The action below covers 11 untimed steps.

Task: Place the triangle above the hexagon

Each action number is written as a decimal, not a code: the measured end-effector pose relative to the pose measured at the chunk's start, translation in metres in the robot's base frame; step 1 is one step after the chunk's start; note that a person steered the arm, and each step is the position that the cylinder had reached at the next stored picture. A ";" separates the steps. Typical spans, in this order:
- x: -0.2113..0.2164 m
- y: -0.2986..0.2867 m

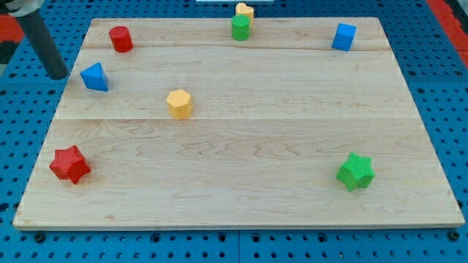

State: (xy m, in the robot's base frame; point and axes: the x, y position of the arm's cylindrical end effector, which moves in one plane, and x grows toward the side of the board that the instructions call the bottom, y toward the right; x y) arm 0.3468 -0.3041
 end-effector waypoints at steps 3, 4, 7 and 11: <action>0.000 0.037; 0.000 0.040; 0.000 0.039; 0.010 0.065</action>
